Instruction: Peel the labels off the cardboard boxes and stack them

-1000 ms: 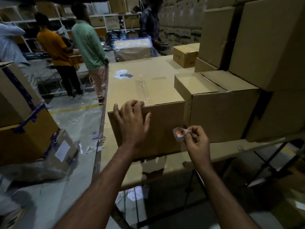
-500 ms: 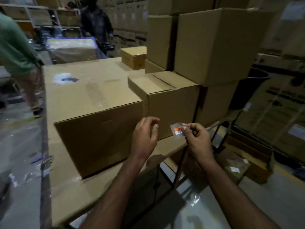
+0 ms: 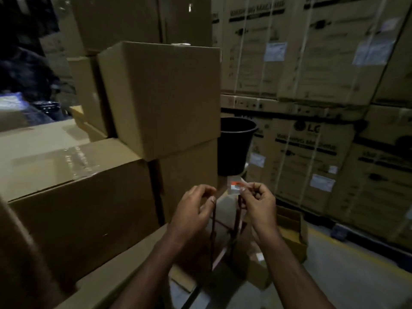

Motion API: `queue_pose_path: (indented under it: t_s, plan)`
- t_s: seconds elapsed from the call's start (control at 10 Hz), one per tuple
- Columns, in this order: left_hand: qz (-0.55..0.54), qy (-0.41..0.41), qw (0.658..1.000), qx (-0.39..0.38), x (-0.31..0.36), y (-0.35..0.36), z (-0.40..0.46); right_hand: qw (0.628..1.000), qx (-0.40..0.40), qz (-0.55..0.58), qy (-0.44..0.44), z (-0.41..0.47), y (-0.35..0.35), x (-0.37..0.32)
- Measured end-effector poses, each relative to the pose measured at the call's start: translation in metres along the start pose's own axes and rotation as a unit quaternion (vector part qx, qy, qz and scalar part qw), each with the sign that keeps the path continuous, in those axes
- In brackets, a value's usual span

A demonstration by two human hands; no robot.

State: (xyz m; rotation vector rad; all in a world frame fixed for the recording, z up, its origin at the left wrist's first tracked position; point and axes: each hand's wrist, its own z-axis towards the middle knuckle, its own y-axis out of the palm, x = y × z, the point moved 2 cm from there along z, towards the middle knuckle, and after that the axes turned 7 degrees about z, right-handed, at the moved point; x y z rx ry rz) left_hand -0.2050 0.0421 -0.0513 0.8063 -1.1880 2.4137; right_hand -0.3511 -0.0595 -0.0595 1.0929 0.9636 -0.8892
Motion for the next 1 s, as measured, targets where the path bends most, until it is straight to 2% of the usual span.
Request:
queue_pose_path:
  t_s: [0.1,0.2,0.4,0.5,0.6,0.7,0.8,1.0]
  plan:
    - [-0.018,-0.031,0.998,-0.046,0.018,0.063,0.056,1.0,0.006,-0.002,-0.006,0.079,-0.032,-0.009]
    - [0.005,-0.032,0.998,-0.05,0.036,0.106,0.119,0.999,-0.005,-0.009,-0.052,0.161,-0.044,-0.032]
    - [0.006,-0.067,0.996,0.052,0.054,0.12,0.225,0.971,-0.028,-0.09,-0.221,0.303,-0.017,-0.081]
    - [0.01,-0.094,0.991,0.094,0.054,0.121,0.256,0.929,-0.049,-0.194,-0.311,0.35,0.003,-0.087]
    - [0.022,-0.114,0.987,0.112,0.05,0.121,0.278,0.882,-0.125,-0.314,-0.33,0.386,0.025,-0.073]
    - [0.031,-0.124,0.985,0.119,0.046,0.123,0.291,0.791,-0.256,-0.493,-0.257,0.406,0.04,-0.052]
    - [0.033,-0.137,0.983,0.115,0.042,0.126,0.298,0.776,-0.311,-0.516,-0.187,0.411,0.039,-0.042]
    - [0.028,-0.146,0.983,0.11,0.035,0.132,0.296,0.806,-0.254,-0.476,-0.243,0.416,0.032,-0.034]
